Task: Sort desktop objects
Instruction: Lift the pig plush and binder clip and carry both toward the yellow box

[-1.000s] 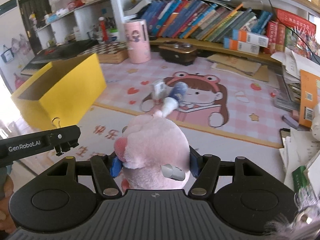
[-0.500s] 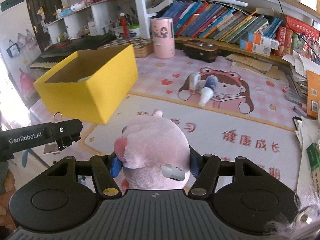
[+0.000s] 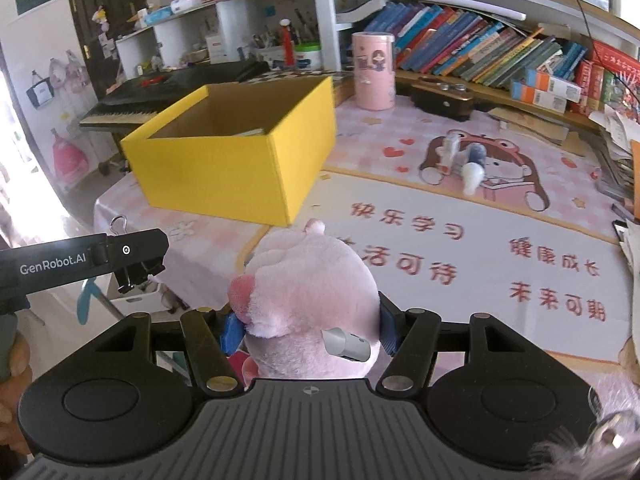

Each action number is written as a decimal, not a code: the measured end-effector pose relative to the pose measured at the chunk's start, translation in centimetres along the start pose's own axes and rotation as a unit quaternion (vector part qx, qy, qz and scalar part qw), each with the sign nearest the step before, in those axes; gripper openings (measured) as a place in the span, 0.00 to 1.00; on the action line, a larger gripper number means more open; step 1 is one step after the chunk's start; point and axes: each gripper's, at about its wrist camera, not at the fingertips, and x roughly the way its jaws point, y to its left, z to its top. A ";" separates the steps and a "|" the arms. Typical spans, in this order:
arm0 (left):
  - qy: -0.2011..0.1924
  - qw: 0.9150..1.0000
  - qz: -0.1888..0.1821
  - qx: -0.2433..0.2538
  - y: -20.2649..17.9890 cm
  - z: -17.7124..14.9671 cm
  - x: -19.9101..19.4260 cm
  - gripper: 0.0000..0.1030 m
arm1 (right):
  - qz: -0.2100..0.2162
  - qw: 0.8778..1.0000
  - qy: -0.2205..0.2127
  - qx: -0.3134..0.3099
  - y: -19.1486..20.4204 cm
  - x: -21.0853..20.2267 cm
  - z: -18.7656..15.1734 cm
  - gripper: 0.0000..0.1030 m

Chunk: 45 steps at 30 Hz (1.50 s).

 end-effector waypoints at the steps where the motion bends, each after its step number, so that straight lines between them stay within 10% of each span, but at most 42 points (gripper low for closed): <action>1: -0.001 1.000 0.001 -0.001 0.4 0.0 -0.2 0.36 | 0.002 1.000 0.000 -0.001 0.5 0.0 -0.1 0.58; 35: -0.028 0.999 0.018 -0.029 6.9 0.3 -3.5 0.36 | 0.028 0.998 0.008 -0.051 8.6 1.1 -0.4 0.58; 45: -0.088 0.996 0.009 -0.014 6.1 3.6 -2.6 0.36 | 0.027 0.995 -0.054 -0.082 8.4 1.5 4.0 0.58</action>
